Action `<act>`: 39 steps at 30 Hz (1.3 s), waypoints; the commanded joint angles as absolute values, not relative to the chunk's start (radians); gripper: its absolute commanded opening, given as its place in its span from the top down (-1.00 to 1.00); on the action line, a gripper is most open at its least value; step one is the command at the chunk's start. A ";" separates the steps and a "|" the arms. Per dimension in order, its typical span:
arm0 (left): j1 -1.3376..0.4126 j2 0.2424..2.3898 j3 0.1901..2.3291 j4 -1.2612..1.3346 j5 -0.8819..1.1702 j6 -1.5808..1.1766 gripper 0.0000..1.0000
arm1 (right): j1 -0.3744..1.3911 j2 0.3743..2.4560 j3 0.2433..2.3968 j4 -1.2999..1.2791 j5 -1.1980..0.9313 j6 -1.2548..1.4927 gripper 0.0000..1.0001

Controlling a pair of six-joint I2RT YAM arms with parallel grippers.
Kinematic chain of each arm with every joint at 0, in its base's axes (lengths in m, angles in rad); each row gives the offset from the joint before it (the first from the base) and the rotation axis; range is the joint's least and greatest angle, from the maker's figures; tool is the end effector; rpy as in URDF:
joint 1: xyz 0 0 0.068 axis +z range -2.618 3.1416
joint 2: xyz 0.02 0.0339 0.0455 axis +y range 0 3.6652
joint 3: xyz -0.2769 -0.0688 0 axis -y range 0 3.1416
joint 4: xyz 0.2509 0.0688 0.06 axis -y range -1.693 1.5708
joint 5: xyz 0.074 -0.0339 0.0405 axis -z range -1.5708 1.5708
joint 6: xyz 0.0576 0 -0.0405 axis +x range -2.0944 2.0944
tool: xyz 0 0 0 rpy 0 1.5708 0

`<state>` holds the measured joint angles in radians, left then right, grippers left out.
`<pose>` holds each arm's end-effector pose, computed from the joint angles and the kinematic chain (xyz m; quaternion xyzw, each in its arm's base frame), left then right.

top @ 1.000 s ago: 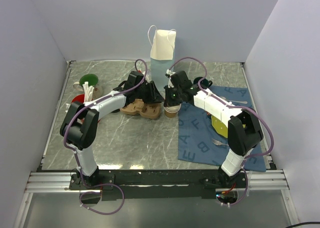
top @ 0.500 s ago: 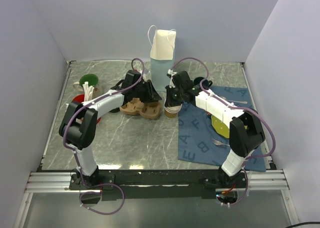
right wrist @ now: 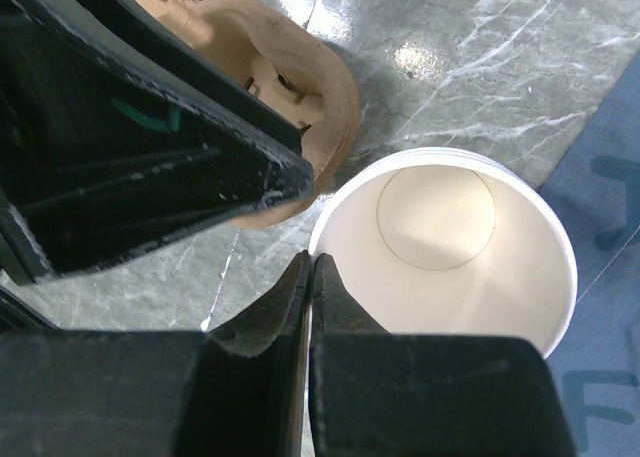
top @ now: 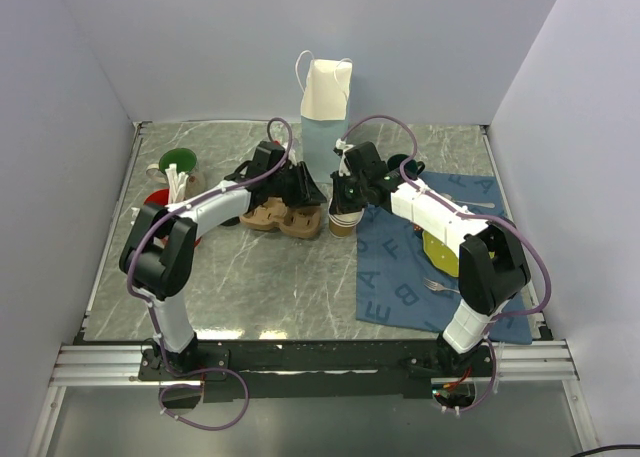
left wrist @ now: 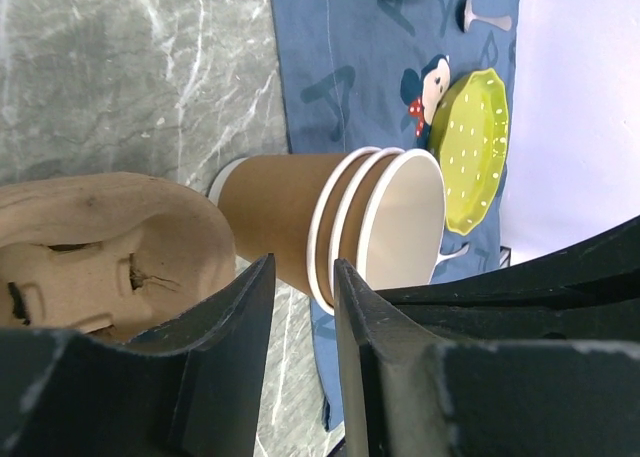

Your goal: Pack the takeout coffee

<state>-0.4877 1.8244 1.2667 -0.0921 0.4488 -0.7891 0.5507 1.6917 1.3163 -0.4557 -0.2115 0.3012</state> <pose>0.3720 -0.2256 0.2235 -0.0334 0.8783 -0.4183 0.2291 0.3317 0.2179 0.2559 -0.1532 0.9152 0.2381 0.2867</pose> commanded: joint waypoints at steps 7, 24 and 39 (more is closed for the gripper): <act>-0.514 1.850 1.308 -0.064 0.468 -0.773 0.29 | 0.543 1.671 1.301 -0.471 -0.221 0.310 1.00; -0.529 1.878 1.285 -0.071 0.443 -0.762 0.30 | 0.543 1.670 1.318 -0.457 -0.236 0.296 1.00; -0.541 1.881 1.289 -0.121 0.388 -0.741 0.33 | 0.541 1.672 1.365 -0.468 -0.213 0.267 1.00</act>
<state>-0.5243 1.8626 1.2701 -0.0727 0.4324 -0.7788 0.5488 1.6917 1.3201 -0.4793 -0.2070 0.2745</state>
